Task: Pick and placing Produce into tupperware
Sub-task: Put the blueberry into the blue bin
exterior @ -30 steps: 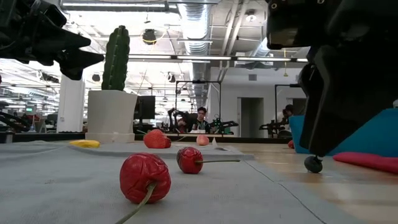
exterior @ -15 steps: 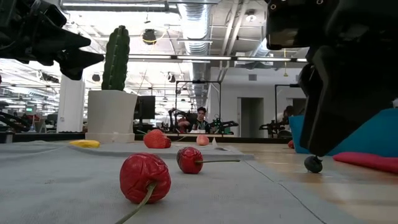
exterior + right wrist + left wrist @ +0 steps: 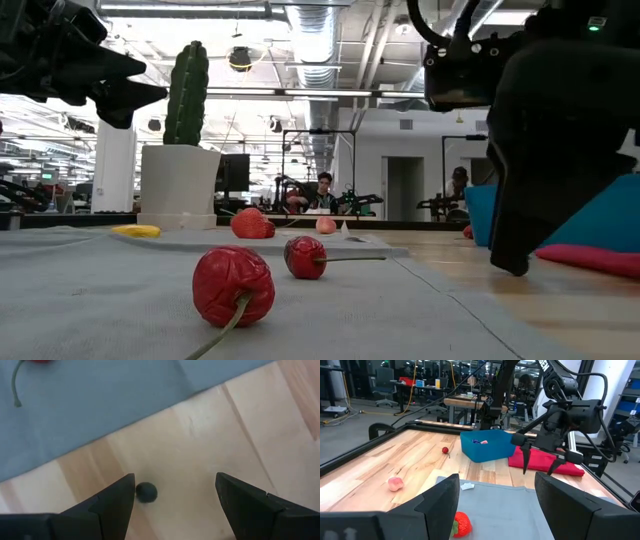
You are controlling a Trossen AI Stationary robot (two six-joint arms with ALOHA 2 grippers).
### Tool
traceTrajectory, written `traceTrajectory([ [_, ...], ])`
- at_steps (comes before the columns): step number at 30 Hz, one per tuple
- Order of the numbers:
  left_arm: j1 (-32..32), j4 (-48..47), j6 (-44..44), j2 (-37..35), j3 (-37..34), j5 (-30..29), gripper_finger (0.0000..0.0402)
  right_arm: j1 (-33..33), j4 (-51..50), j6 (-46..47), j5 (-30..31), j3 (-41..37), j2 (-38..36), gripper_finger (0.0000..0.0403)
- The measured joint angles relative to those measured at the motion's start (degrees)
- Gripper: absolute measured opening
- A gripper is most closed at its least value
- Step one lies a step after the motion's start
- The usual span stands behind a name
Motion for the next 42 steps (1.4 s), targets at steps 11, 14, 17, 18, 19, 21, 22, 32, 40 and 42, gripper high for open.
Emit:
traceTrajectory([
  [11,0.00,0.00,-0.01,0.01,0.00,0.00,0.0249,0.27,0.65,0.90,-1.66,0.00,0.00,0.0288],
  [14,0.00,0.00,0.00,0.01,0.00,0.00,0.0249,0.26,0.82,0.81,-1.62,0.00,-0.02,0.0263],
  [17,0.00,0.00,0.00,0.00,0.00,0.00,0.0249,0.27,0.98,0.52,-1.63,0.02,0.00,0.0231],
  [18,-0.02,0.00,-0.01,0.00,0.00,0.00,0.0249,0.27,1.00,0.44,-1.62,0.02,-0.02,0.0220],
  [19,0.00,0.00,-0.01,0.00,0.00,0.00,0.0249,0.27,0.98,0.43,-1.62,0.02,-0.01,0.0208],
  [21,-0.01,0.00,0.00,0.00,0.00,0.00,0.0249,0.27,0.99,-0.08,-1.59,0.02,0.00,0.0187],
  [22,-0.01,0.00,0.00,0.00,0.00,0.00,0.0249,0.27,0.99,-0.10,-1.57,0.02,0.00,0.0177],
  [32,0.00,0.00,-0.02,0.00,0.00,0.00,0.0249,0.01,0.96,-1.60,-1.72,0.02,-0.01,0.0110],
  [40,0.00,0.00,0.00,0.00,0.00,0.00,0.0249,-0.21,0.97,-2.65,-1.72,0.07,-0.02,0.0085],
  [42,-0.01,0.00,0.02,0.00,0.00,0.00,0.0249,-0.55,1.02,-3.38,-1.74,0.07,-0.05,0.0084],
])
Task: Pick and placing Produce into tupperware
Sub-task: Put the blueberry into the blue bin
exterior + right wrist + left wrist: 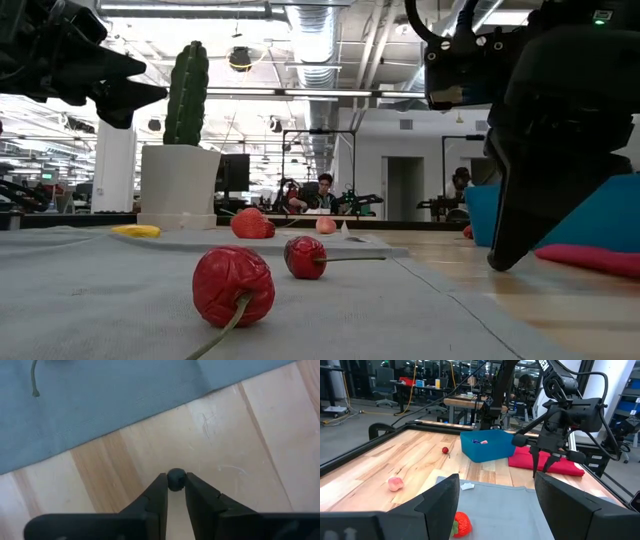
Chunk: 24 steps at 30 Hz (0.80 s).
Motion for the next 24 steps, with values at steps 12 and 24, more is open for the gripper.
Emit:
traceTrajectory([
  [12,-0.01,-0.02,0.00,0.00,0.00,0.00,0.0249,-5.72,11.69,-15.48,-0.19,3.14,-0.17,0.0084],
  [24,-0.01,-0.61,0.35,0.02,0.02,0.04,0.0249,-10.30,12.27,-28.46,-0.45,12.34,-0.17,0.0082],
])
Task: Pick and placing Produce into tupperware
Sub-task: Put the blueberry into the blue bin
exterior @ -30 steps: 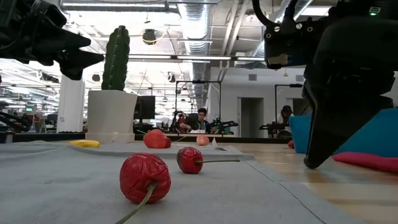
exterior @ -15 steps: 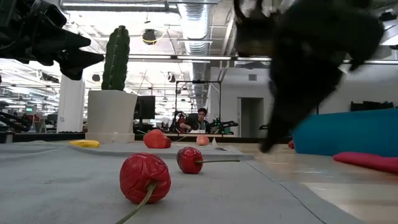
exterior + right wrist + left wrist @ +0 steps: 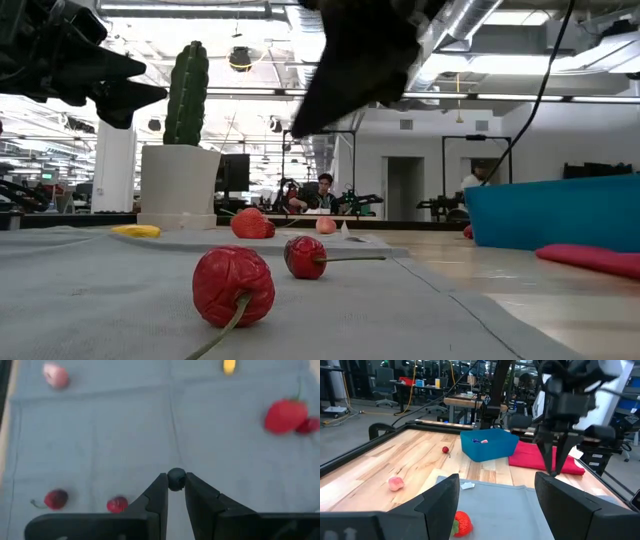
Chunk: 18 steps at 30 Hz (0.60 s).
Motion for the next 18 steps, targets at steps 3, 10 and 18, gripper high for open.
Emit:
traceTrajectory([
  [3,0.02,-0.07,0.24,0.00,0.02,0.00,0.0249,-0.72,2.98,-3.24,0.12,1.88,0.00,0.0082],
  [10,0.02,-0.16,-0.02,0.00,0.02,0.00,0.0249,-1.89,8.03,-9.79,0.16,3.91,-2.78,0.0082],
  [18,0.02,-0.26,0.29,0.00,0.02,0.00,0.0249,-1.75,9.15,-13.99,0.41,3.81,-11.30,0.0082],
])
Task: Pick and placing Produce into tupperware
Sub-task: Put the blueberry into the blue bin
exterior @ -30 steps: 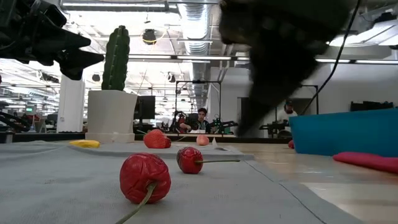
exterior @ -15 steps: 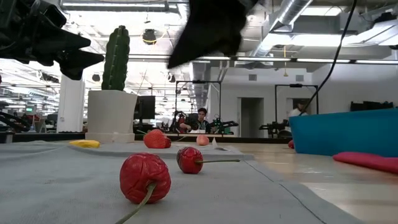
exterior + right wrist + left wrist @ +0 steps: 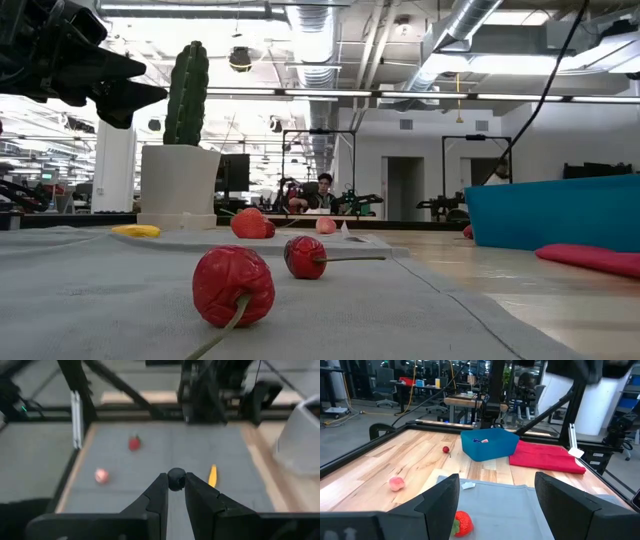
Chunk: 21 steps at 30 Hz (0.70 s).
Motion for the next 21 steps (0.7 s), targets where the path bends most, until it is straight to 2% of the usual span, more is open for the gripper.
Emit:
traceTrajectory([
  [8,0.00,-0.02,-0.02,0.00,0.00,-0.01,0.0249,0.53,-2.25,-1.94,-0.65,-0.04,-7.62,0.0082],
  [15,-0.02,-0.02,0.40,0.00,0.00,-0.02,0.0249,4.87,-4.51,-3.92,-0.33,-0.11,-15.53,0.0081],
  [21,-0.02,-0.04,0.42,0.00,0.00,-0.02,0.0249,7.85,-8.42,-3.63,4.03,-0.11,-23.14,0.0081],
])
